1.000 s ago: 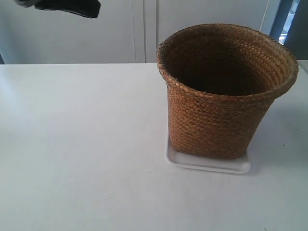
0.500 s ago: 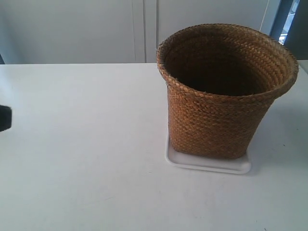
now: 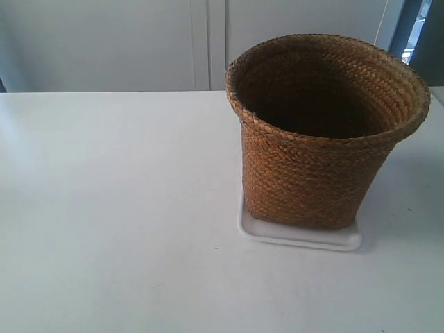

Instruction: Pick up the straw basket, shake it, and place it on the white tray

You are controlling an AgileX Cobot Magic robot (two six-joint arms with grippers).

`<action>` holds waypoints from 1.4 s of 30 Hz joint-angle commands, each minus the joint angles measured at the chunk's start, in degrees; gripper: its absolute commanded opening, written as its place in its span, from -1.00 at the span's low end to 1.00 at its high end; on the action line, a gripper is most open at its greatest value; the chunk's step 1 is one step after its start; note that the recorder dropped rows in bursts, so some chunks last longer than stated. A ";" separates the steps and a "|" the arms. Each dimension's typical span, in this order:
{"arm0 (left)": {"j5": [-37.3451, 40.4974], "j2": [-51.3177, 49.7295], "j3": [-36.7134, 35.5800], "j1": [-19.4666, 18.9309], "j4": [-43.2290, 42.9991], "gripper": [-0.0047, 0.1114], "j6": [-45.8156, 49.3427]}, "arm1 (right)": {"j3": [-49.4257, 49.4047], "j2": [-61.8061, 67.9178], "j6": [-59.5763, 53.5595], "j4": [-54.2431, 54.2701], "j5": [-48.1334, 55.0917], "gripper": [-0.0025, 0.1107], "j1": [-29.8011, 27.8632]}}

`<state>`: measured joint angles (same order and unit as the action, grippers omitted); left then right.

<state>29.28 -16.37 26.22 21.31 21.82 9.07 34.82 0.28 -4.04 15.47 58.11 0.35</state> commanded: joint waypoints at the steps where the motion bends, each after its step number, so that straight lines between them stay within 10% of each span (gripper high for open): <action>1: 0.44 0.35 -0.32 -0.01 0.58 -0.92 -0.07 | -0.28 -0.20 -0.22 0.12 -0.18 -0.95 -0.35; 16: -1.05 1.16 -0.79 -0.54 -2.32 -0.92 1.18 | -0.28 -0.20 -0.22 0.12 -0.18 -0.95 -0.35; 29: -25.03 10.25 -21.44 -17.72 -3.24 -0.92 1.73 | -0.28 -0.20 -0.22 0.12 -0.38 -0.95 -0.35; 42: -23.24 16.37 -26.22 -24.06 -7.30 -0.92 3.41 | -0.28 -0.20 -0.22 0.00 -0.38 -0.95 -0.35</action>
<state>5.70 -0.32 0.40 -2.52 15.97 11.76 34.82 0.28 -4.04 15.47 58.11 0.35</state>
